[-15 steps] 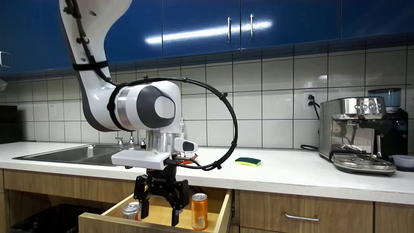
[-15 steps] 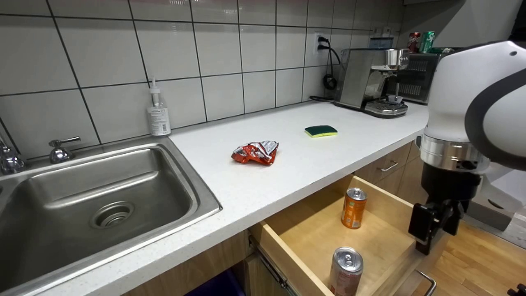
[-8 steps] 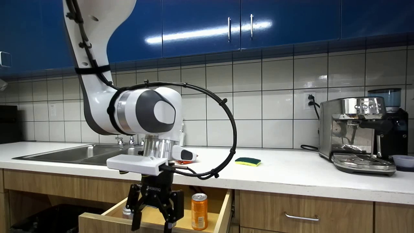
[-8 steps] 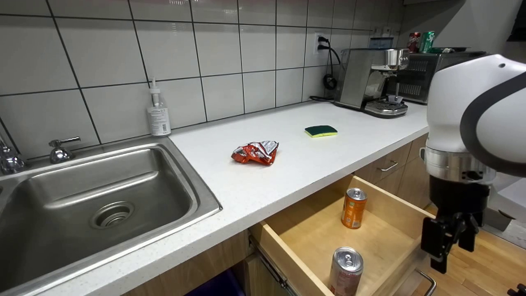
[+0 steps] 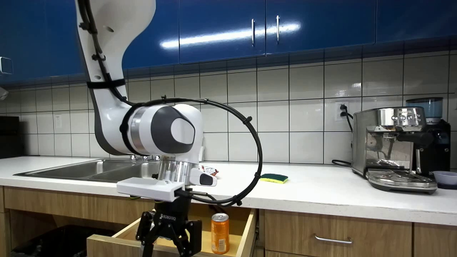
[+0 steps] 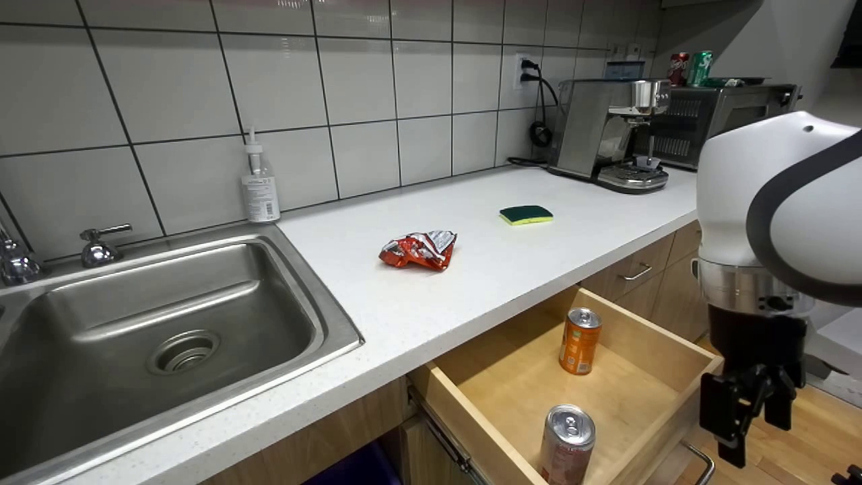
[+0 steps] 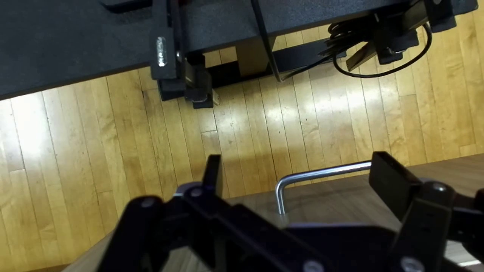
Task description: Open the drawer on the left and put the orange can in the drawer then push the drawer closed.
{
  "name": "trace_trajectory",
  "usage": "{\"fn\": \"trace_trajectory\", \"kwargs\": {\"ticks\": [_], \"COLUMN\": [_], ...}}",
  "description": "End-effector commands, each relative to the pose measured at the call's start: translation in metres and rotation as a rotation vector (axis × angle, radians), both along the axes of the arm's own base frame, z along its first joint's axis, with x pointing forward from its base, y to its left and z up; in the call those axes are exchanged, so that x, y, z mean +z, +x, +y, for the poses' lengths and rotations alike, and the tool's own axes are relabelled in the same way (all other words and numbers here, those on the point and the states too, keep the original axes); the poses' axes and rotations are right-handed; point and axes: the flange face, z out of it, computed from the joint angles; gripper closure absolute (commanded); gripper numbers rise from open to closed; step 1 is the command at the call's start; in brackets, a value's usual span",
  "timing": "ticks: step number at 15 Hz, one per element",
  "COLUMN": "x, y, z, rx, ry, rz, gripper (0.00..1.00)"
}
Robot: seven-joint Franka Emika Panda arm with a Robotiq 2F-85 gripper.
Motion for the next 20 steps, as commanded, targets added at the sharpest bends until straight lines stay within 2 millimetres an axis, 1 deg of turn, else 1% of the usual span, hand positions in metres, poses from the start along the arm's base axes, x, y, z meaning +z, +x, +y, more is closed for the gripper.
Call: {"fn": "trace_trajectory", "kwargs": {"ticks": [1, 6, 11, 16, 20], "x": [-0.013, -0.027, -0.031, -0.027, -0.022], "y": [0.016, 0.046, 0.078, 0.114, 0.139], "z": [-0.006, -0.008, -0.011, -0.015, -0.020], "rx": [0.002, 0.037, 0.113, 0.157, 0.173], "ry": [-0.012, -0.062, -0.097, -0.112, -0.122], "rz": [-0.026, -0.104, -0.155, -0.194, -0.224], "gripper": [0.00, 0.00, 0.00, 0.00, 0.00]}}
